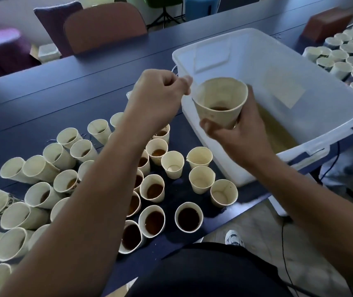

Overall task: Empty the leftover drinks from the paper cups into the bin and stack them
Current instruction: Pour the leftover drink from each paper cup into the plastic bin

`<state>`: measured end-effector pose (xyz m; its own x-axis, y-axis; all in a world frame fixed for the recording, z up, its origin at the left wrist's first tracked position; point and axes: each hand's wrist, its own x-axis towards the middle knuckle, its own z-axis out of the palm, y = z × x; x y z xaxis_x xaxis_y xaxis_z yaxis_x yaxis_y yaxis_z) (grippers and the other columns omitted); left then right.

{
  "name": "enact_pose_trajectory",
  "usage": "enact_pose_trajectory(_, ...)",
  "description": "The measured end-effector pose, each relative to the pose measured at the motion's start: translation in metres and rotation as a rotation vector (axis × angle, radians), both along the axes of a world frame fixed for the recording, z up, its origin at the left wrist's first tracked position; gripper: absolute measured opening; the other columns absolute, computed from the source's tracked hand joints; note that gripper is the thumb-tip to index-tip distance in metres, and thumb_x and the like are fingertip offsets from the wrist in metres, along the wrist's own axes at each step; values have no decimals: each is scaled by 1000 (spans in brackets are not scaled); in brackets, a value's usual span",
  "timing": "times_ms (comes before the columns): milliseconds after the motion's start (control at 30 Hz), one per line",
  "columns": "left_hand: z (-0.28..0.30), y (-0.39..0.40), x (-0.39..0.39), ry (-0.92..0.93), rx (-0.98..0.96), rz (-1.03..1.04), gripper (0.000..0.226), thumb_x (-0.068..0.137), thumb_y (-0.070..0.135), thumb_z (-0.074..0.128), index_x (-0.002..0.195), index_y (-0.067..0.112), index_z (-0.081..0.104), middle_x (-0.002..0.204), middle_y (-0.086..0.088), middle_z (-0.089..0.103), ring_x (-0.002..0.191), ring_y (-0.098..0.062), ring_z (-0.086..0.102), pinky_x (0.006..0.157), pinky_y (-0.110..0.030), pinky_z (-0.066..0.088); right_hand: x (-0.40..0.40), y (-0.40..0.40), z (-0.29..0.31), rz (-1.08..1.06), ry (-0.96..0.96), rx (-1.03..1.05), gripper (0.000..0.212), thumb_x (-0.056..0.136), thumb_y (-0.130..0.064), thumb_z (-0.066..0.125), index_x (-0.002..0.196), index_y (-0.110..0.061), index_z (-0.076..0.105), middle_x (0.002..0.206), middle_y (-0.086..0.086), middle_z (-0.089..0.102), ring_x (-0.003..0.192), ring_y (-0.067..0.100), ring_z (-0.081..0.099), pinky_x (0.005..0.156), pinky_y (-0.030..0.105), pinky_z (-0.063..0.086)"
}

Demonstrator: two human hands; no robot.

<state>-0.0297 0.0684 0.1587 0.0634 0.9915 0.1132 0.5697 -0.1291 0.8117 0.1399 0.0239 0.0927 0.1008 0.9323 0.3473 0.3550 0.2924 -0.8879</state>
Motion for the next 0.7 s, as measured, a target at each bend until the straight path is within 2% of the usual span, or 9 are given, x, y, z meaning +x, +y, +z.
enact_pose_trajectory(133,-28,16,11,-27,-10,23,21,95,38,63,90,19,71,72,8,63,63,-10,53,70,-31,46,29,13,10,-45,-111,-6,56,78,-26,77,120,-26,40,106,-20,56,95,-2,57,80,29,53)
enact_pose_trajectory(200,-42,19,19,2,-24,-14,12,94,36,65,92,25,69,78,11,63,70,-8,56,72,-29,47,46,20,11,-69,-212,-50,56,80,-33,77,120,-27,39,104,-19,57,93,3,58,77,25,51)
enact_pose_trajectory(267,-56,19,27,60,-27,-57,9,94,35,66,100,28,66,94,10,64,86,-8,59,80,-28,45,64,27,8,-89,-321,-104,58,76,-39,74,120,-27,38,102,-14,58,93,13,59,78,32,51)
enact_pose_trajectory(333,-68,17,35,108,-25,-85,21,95,35,65,114,28,64,115,9,57,104,-9,55,87,-27,39,82,34,2,-115,-409,-162,62,75,-40,74,125,-24,39,108,-4,60,99,26,59,83,45,51)
enact_pose_trajectory(400,-77,14,40,117,-20,-112,31,96,35,64,126,26,60,129,9,50,112,-9,53,89,-25,36,97,41,-5,-125,-488,-210,65,78,-35,77,128,-23,38,111,0,58,102,32,58,86,51,50)
enact_pose_trajectory(500,-88,12,45,147,18,-134,43,98,38,61,137,25,54,144,11,42,121,-8,51,89,-27,38,113,50,-13,-135,-599,-274,64,81,-35,77,127,-24,34,108,1,54,101,35,57,86,53,50)
enact_pose_trajectory(600,-98,12,49,193,31,-128,55,99,44,58,149,24,45,154,11,35,131,-13,48,95,-34,43,123,56,-18,-163,-661,-324,62,81,-39,76,124,-25,34,106,3,53,98,38,56,84,49,48)
enact_pose_trajectory(667,-105,11,51,189,38,-144,62,100,48,56,154,24,37,159,10,30,127,-22,54,99,-43,48,123,59,-21,-170,-682,-339,62,80,-39,76,124,-25,35,104,3,53,100,40,56,86,49,46)
enact_pose_trajectory(700,-108,11,51,179,55,-150,63,100,50,54,155,26,34,160,9,28,119,-26,59,96,-47,51,121,60,-22,-167,-693,-347,62,80,-39,76,126,-24,36,103,2,52,101,39,55,87,49,45)
